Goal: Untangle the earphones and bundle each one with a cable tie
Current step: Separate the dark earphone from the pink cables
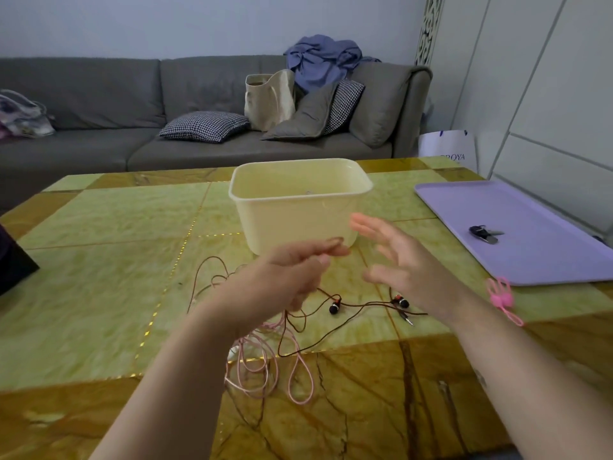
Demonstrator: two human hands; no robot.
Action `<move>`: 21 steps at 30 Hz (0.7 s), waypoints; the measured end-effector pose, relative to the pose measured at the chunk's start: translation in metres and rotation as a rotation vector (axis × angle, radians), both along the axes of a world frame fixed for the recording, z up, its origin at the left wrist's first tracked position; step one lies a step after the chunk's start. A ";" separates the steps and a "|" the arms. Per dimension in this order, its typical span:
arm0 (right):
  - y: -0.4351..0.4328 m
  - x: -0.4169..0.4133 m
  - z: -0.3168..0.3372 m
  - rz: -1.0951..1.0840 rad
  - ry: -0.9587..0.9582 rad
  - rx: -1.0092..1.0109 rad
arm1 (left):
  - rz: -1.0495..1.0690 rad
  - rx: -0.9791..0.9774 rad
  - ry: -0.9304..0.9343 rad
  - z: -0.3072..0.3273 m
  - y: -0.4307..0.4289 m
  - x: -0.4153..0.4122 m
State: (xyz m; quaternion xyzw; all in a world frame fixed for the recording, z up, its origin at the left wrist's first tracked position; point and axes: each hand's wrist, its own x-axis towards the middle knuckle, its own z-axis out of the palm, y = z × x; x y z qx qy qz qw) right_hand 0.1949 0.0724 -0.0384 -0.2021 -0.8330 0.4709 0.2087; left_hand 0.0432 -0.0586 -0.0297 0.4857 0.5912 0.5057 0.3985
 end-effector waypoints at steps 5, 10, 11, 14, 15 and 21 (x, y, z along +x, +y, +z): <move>-0.014 0.004 0.015 0.117 -0.028 -0.069 | -0.102 -0.116 0.141 0.003 0.001 0.008; -0.003 0.011 0.020 -0.056 -0.025 0.016 | -0.003 -0.134 0.209 0.009 -0.008 -0.002; 0.003 0.012 0.018 -0.125 -0.020 0.030 | 0.024 -0.108 0.172 0.011 -0.009 -0.003; 0.022 0.017 0.006 -0.363 -0.037 0.072 | 0.107 0.083 -0.105 0.018 -0.009 -0.003; 0.027 0.017 0.001 -0.415 -0.077 0.094 | 0.129 0.160 -0.184 0.020 -0.008 -0.003; 0.041 0.011 -0.033 -0.459 -0.503 0.281 | 0.176 0.399 -0.267 0.023 -0.005 -0.002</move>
